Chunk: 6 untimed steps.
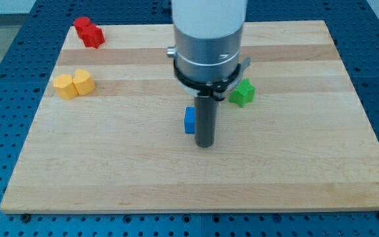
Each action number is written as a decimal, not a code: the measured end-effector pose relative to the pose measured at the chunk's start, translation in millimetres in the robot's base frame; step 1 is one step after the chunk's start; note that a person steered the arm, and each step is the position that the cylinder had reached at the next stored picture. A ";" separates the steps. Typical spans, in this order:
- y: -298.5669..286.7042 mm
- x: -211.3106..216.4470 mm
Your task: Push the yellow hexagon along with yellow heart towards center
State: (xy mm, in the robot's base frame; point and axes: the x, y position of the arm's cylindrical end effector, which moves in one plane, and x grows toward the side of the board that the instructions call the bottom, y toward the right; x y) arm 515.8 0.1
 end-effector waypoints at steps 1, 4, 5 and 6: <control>-19.3 -14.0; -43.2 -70.7; -84.3 -78.4; -162.2 -74.4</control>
State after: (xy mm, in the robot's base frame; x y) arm 441.4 -162.1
